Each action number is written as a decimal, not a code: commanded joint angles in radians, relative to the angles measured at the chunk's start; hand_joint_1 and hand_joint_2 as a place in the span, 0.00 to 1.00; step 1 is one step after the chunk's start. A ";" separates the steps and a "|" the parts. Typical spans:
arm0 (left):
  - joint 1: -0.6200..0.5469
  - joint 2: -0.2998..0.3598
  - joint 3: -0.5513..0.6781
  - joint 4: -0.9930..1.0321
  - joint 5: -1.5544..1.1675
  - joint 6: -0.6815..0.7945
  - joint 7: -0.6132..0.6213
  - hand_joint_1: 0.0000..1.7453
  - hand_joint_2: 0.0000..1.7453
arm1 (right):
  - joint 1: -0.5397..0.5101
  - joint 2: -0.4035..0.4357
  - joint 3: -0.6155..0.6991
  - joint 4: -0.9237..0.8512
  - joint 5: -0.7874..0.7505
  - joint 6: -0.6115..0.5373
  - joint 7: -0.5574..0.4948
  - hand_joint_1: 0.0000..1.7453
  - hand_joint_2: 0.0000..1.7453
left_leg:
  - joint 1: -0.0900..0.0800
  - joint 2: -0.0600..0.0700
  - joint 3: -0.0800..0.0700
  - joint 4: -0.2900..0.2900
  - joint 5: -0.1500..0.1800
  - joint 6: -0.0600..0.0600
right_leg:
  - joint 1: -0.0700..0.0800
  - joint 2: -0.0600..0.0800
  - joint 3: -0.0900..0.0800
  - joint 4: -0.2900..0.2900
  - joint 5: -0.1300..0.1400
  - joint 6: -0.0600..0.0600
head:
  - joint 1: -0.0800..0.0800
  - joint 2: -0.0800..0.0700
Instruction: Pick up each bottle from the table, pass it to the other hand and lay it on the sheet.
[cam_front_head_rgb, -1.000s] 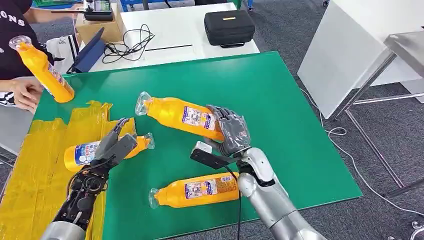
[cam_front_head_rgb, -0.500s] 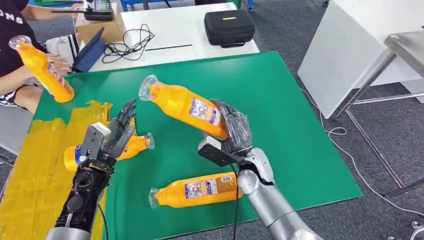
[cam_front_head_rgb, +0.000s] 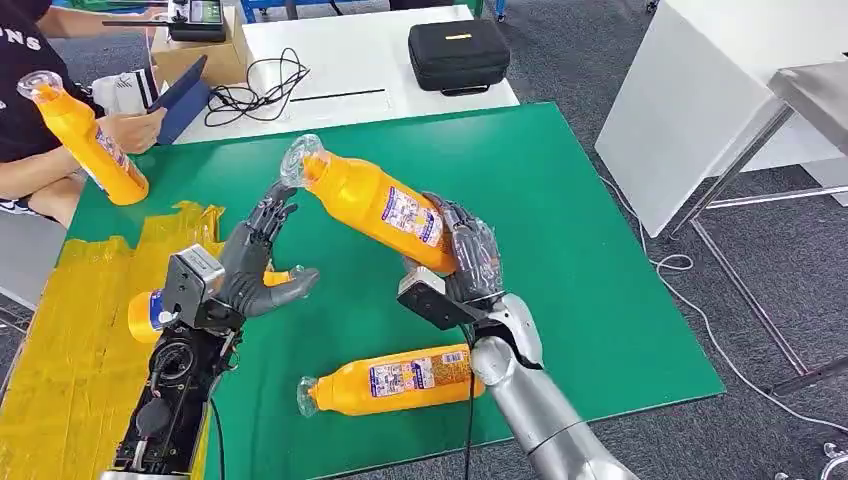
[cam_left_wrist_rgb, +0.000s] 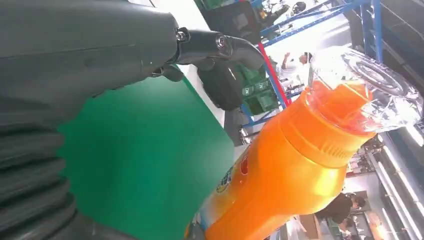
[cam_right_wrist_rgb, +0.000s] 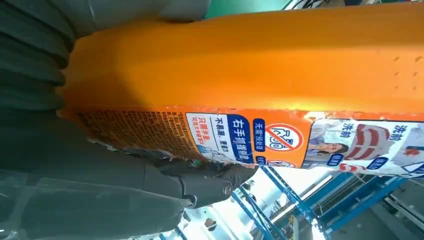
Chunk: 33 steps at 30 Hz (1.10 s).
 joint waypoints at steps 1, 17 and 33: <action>0.011 0.012 -0.082 -0.054 0.010 -0.001 0.009 0.00 1.00 | -0.031 0.007 -0.012 0.044 -0.020 -0.003 -0.009 1.00 1.00 | 0.001 0.002 0.004 0.001 -0.003 -0.002 | 0.002 0.000 0.004 0.000 -0.002 -0.002 | 0.000 0.000; -0.054 0.011 -0.110 0.018 0.096 -0.014 -0.011 0.00 1.00 | -0.076 0.049 0.203 0.118 -0.251 0.318 -0.217 1.00 1.00 | 0.002 0.004 0.006 0.001 -0.003 -0.003 | 0.003 0.001 0.006 0.000 -0.002 -0.003 | 0.000 0.000; -0.053 0.021 -0.098 0.045 0.138 -0.021 -0.019 0.00 1.00 | -0.088 0.057 0.264 0.178 -0.259 0.324 -0.262 1.00 1.00 | 0.002 0.003 0.006 0.000 -0.003 -0.003 | 0.002 0.001 0.006 -0.001 -0.002 -0.003 | 0.000 0.000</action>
